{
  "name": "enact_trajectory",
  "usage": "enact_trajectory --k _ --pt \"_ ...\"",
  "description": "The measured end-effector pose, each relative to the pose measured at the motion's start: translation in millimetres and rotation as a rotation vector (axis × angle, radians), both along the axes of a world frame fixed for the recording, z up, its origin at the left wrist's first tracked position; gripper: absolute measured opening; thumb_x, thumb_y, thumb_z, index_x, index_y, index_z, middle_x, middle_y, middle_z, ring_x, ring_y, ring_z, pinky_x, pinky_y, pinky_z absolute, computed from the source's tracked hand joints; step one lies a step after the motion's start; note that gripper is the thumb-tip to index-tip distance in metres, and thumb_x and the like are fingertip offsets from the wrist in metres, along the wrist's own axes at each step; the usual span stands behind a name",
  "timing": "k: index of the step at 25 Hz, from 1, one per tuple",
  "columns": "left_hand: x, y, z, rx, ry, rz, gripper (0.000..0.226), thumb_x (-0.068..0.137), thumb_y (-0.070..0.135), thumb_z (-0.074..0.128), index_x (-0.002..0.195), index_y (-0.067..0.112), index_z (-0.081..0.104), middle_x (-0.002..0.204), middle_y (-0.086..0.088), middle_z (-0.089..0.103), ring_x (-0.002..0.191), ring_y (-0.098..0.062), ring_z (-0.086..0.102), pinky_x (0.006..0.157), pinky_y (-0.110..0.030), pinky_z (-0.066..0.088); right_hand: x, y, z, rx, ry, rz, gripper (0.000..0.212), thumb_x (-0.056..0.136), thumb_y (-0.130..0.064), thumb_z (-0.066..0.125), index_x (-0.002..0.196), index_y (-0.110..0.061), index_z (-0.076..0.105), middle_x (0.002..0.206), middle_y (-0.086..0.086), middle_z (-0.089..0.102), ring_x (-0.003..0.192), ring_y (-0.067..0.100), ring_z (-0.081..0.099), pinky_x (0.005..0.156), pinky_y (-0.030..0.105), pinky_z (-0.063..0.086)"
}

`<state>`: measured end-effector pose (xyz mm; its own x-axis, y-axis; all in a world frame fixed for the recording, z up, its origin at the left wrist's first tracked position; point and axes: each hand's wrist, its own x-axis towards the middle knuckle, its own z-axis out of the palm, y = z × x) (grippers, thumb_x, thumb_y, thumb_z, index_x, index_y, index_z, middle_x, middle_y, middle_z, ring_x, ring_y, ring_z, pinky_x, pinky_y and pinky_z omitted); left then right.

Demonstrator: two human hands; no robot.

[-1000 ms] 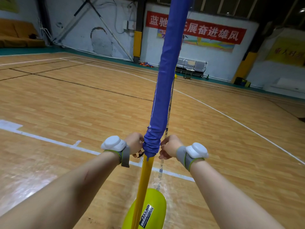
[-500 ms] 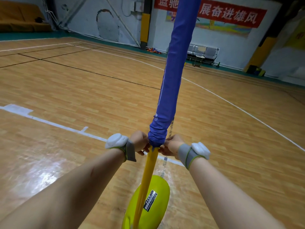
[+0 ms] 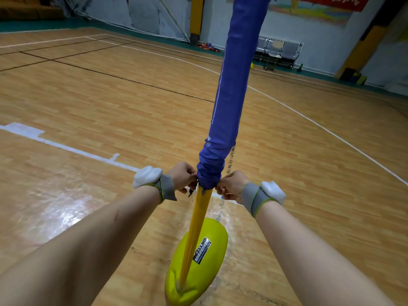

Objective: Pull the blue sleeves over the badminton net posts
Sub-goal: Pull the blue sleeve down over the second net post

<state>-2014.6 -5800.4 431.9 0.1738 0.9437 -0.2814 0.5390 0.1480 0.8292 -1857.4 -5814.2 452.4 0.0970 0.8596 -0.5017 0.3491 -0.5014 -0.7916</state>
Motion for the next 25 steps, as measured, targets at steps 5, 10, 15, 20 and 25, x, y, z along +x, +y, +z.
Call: enact_trajectory --k 5,10,15,20,25 --pt "2.3 -2.6 -24.6 -0.045 0.072 -0.019 0.033 0.093 0.011 0.045 0.061 0.011 0.054 0.058 -0.004 0.057 0.052 -0.011 0.053 0.037 -0.014 0.042 -0.3 3.5 -29.3 -0.016 -0.051 0.031 0.026 0.082 0.01 0.053 0.061 -0.004 0.047 0.057 0.011 0.048 0.033 0.012 0.044 0.04 0.018 0.031" --pt "4.6 -1.1 -50.3 -0.072 0.105 -0.023 0.036 0.09 0.007 0.045 0.055 0.011 0.054 0.055 -0.005 0.056 0.053 -0.019 0.052 0.034 -0.015 0.039 1.9 5.4 -55.6 -0.024 -0.064 0.029 0.027 0.082 0.011 0.05 0.059 -0.003 0.047 0.056 0.012 0.048 0.028 0.01 0.043 0.04 0.018 0.03" --pt "7.2 -3.1 -65.5 -0.067 0.101 -0.014 0.033 0.089 0.004 0.042 0.059 0.008 0.054 0.056 -0.008 0.055 0.056 -0.025 0.052 0.033 -0.015 0.041 2.2 3.1 -75.0 -0.018 -0.024 0.023 0.027 0.083 0.008 0.05 0.06 -0.005 0.049 0.057 0.012 0.05 0.031 0.011 0.047 0.036 0.015 0.033" --pt "10.7 -20.2 -76.5 0.225 0.096 0.039 0.009 0.082 -0.004 0.048 0.081 0.004 0.052 0.081 -0.023 0.059 0.067 -0.036 0.056 0.052 -0.036 0.039 0.0 -14.3 -85.4 0.179 0.004 0.033 0.026 0.082 0.003 0.059 0.106 -0.007 0.06 0.078 0.003 0.051 0.063 0.018 0.048 0.06 0.03 0.041" --pt "5.8 -33.1 -74.4 0.323 0.147 -0.076 0.015 0.084 0.007 0.059 0.093 -0.003 0.066 0.094 -0.02 0.062 0.071 -0.028 0.054 0.06 -0.034 0.045 -5.4 -23.1 -87.4 0.302 -0.162 0.169 0.03 0.075 -0.011 0.07 0.104 -0.011 0.065 0.083 0.001 0.054 0.07 0.018 0.046 0.067 0.026 0.036"
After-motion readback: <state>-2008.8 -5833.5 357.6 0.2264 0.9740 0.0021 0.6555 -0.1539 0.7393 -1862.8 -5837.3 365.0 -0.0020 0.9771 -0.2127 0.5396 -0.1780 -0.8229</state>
